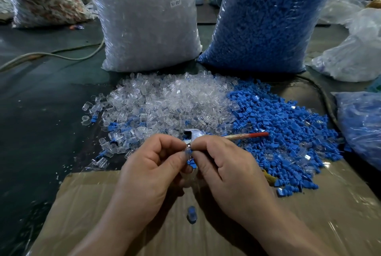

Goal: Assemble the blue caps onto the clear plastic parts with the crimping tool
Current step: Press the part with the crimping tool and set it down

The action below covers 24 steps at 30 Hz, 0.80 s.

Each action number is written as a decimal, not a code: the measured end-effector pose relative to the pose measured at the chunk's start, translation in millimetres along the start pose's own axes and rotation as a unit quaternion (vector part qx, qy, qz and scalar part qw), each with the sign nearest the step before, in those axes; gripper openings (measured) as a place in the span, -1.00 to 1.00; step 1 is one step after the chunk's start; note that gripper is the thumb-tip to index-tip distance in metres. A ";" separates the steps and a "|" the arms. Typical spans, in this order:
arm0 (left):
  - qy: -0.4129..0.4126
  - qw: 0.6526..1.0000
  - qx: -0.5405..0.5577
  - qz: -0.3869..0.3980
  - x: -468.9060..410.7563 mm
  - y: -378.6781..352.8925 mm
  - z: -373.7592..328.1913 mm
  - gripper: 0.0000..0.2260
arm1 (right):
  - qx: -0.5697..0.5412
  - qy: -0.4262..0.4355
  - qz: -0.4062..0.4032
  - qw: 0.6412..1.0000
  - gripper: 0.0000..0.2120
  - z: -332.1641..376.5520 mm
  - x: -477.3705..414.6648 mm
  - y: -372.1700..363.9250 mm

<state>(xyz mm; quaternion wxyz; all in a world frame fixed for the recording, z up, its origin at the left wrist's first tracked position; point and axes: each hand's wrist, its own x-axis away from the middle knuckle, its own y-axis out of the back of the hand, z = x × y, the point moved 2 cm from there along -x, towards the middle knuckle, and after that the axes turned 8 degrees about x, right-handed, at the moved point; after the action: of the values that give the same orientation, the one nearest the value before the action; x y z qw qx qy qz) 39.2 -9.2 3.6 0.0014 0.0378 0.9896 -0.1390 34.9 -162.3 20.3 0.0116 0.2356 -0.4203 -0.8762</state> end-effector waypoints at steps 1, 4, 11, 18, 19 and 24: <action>-0.003 1.000 -0.003 0.002 -0.1 -0.4 -0.2 -0.91 | 0.001 0.002 -0.001 1.000 -0.84 -0.2 -0.1 -0.2; -0.014 1.000 -0.014 -0.001 -0.1 -1.5 -1.4 -0.91 | -0.002 0.005 -0.003 1.000 -0.84 0.1 -0.8 -0.3; -0.038 0.997 -0.071 0.016 3.0 -0.5 -7.2 -0.84 | 0.011 0.010 0.001 1.000 -0.83 0.8 -1.8 1.1; -0.054 0.989 -0.138 -0.012 2.5 1.1 -3.9 -0.88 | 0.012 0.025 0.012 1.000 -0.82 1.3 -1.1 -0.9; -0.059 0.987 -0.150 -0.018 3.2 0.9 -3.7 -0.88 | 0.010 0.025 0.009 1.000 -0.81 1.3 -0.6 -0.5; -0.074 0.980 -0.183 -0.018 3.0 0.8 -2.9 -0.84 | 0.013 0.022 -0.002 1.000 -0.83 -0.2 1.2 0.3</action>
<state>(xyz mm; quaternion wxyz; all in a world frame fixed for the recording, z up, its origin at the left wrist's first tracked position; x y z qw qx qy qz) 36.3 -7.5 6.1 0.0792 0.0089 0.9959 0.0418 33.9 -162.8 20.0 0.0161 0.2554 -0.4311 -0.8653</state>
